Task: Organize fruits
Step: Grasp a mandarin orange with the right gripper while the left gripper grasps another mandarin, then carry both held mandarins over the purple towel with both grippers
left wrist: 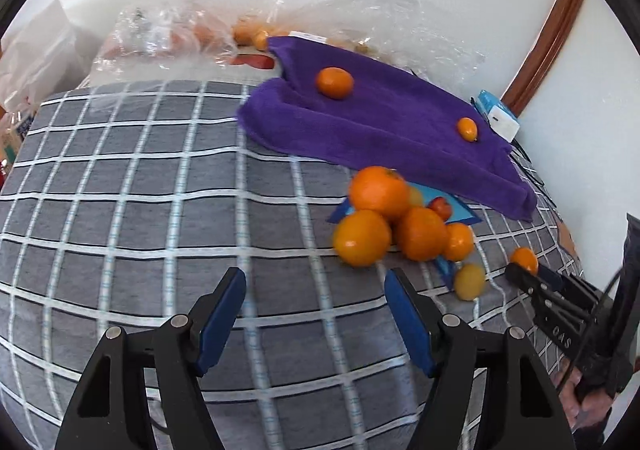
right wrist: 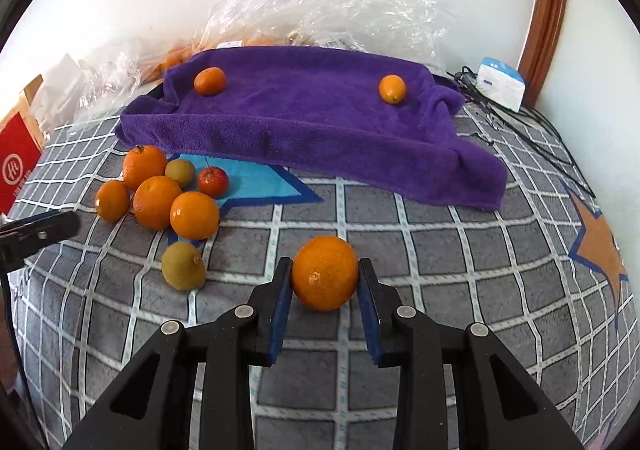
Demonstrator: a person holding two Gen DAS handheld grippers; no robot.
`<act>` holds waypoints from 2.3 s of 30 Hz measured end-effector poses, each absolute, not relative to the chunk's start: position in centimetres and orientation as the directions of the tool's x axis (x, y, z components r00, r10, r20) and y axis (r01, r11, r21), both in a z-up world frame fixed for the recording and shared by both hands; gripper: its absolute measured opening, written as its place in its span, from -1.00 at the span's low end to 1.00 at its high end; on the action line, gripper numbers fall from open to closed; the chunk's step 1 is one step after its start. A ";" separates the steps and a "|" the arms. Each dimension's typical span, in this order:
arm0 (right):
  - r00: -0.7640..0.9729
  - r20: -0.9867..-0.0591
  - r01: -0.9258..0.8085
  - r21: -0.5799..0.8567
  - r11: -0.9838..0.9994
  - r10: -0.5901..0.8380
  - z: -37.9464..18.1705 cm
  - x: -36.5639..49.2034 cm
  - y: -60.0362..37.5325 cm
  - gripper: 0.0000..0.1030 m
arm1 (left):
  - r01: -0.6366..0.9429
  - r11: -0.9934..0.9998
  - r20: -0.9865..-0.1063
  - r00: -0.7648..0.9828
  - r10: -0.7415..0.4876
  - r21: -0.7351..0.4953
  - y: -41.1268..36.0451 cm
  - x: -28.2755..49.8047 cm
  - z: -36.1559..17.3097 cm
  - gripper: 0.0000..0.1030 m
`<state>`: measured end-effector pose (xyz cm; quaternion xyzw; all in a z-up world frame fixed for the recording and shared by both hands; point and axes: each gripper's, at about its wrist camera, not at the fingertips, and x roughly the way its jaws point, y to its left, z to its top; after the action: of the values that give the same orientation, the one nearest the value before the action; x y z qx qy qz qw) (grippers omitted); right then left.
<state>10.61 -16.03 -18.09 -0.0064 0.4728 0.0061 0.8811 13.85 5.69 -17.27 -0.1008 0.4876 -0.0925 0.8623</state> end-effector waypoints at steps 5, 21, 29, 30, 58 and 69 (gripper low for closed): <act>0.561 -0.827 -0.009 0.002 1.000 0.006 -18.2 9.8 -17.8 -0.39 | 0.053 0.978 -0.831 0.519 -0.201 -0.204 3.2 15.0 -17.6 0.35; 0.580 -0.815 0.049 0.028 0.998 -0.005 -17.4 10.6 -20.8 -0.39 | 0.013 0.994 -0.853 0.511 -0.103 -0.112 2.8 15.2 -15.8 -0.37; 0.591 -0.806 0.071 0.041 0.997 -0.009 -16.8 10.6 -21.2 -0.38 | 0.002 0.996 -0.836 0.543 -0.079 -0.093 3.5 14.2 -13.9 -0.37; 0.592 -0.806 0.072 0.045 0.996 -0.006 -16.6 10.5 -21.3 -0.38 | -0.003 0.995 -0.832 0.549 -0.081 -0.099 3.7 14.1 -13.5 -0.37; 0.644 -0.763 0.088 0.005 0.996 -0.053 -10.8 12.5 -21.0 -0.38 | -0.031 0.985 -0.786 0.607 -0.116 -0.169 5.2 14.8 -8.7 -0.37; 0.649 -0.758 0.106 0.004 0.994 -0.066 -10.0 12.9 -21.0 -0.38 | -0.025 0.984 -0.783 0.609 -0.126 -0.178 5.2 15.5 -8.3 -0.37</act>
<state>12.92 -20.99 -10.02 0.0237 0.4165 -0.0473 0.9076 15.55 5.22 -8.35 -0.0857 0.4413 -0.0281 0.8928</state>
